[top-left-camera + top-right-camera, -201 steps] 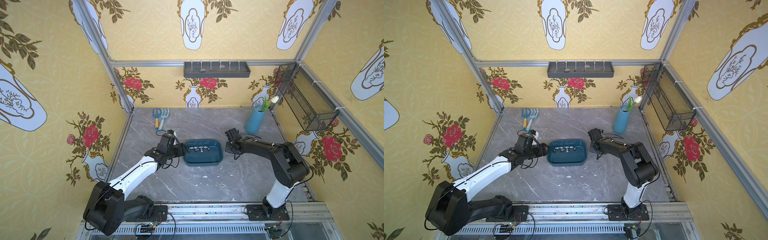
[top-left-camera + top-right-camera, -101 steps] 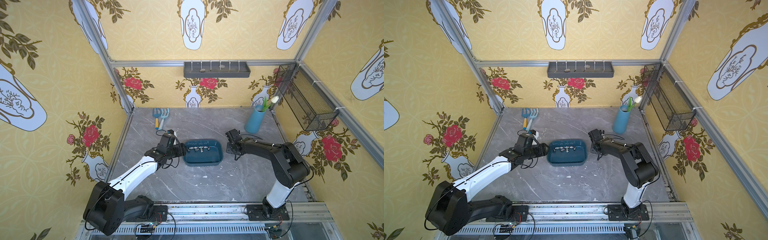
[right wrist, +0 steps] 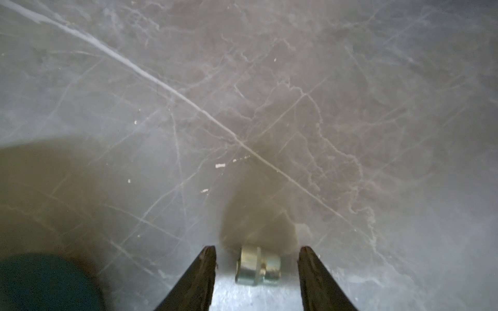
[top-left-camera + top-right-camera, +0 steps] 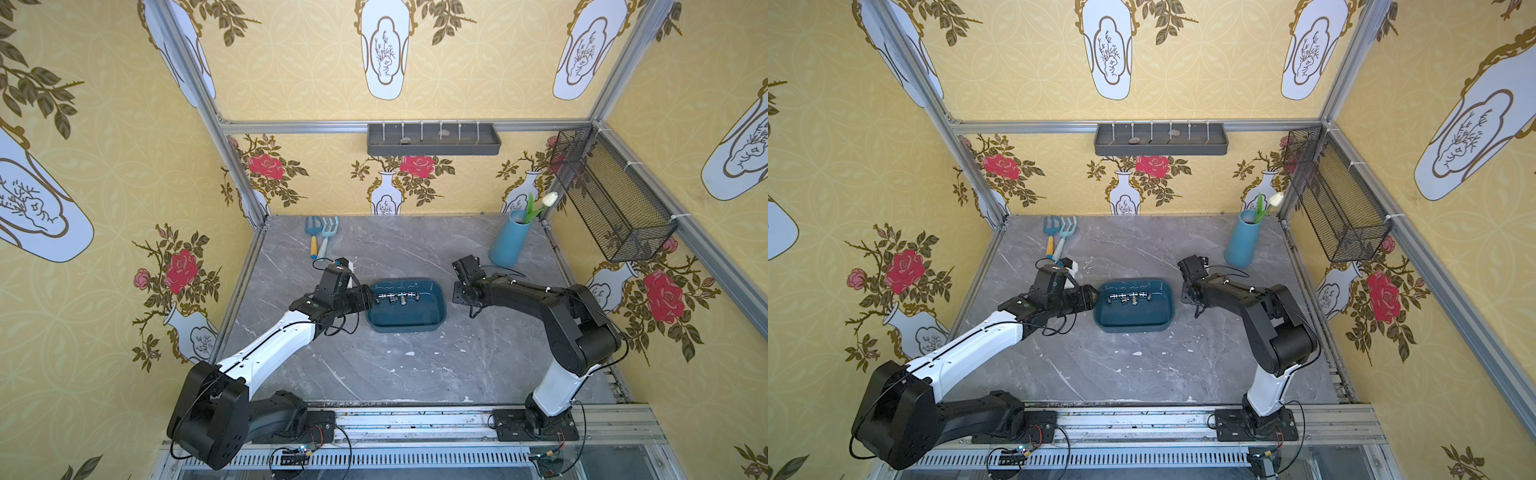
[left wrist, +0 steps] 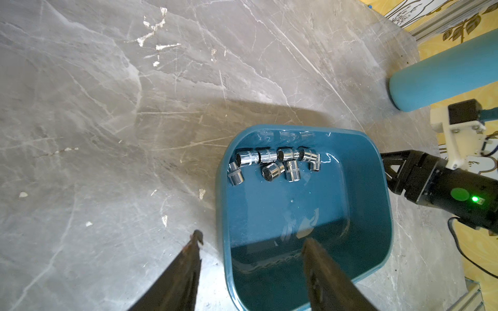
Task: Take out the socket from the storage box
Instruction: Place the socket head at the center of the board.
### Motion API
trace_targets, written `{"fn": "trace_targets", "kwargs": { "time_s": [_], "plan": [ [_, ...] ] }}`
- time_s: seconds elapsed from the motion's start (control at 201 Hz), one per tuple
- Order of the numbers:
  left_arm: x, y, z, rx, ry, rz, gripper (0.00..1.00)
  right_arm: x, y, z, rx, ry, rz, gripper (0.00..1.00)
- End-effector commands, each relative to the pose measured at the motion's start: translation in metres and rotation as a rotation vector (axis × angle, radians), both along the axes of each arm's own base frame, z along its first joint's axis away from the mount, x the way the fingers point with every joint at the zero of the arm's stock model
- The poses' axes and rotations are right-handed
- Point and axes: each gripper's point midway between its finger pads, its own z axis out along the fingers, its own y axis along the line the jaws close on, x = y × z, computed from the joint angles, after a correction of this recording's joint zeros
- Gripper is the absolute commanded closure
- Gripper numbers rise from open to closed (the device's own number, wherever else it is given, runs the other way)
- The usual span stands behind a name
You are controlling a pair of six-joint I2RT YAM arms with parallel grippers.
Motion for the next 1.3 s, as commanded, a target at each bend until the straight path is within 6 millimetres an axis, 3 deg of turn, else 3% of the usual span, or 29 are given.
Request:
{"fn": "trace_targets", "kwargs": {
  "time_s": [0.0,0.568,0.996,1.3],
  "plan": [
    [0.003,-0.002,0.003,-0.003,-0.018,-0.009,0.35,0.007,0.005,-0.001,0.025,-0.009,0.016,0.48],
    [0.003,-0.001,-0.001,0.004,-0.011,-0.006,0.35,0.012,-0.003,-0.006,0.032,0.002,0.002,0.7],
    [0.001,-0.001,-0.009,0.004,0.004,-0.006,0.35,-0.015,-0.004,-0.003,0.046,0.047,0.07,0.73],
    [-0.001,0.0,-0.005,-0.004,-0.004,-0.002,0.35,-0.019,-0.012,-0.004,0.019,0.043,0.061,0.68]
  ]
}}
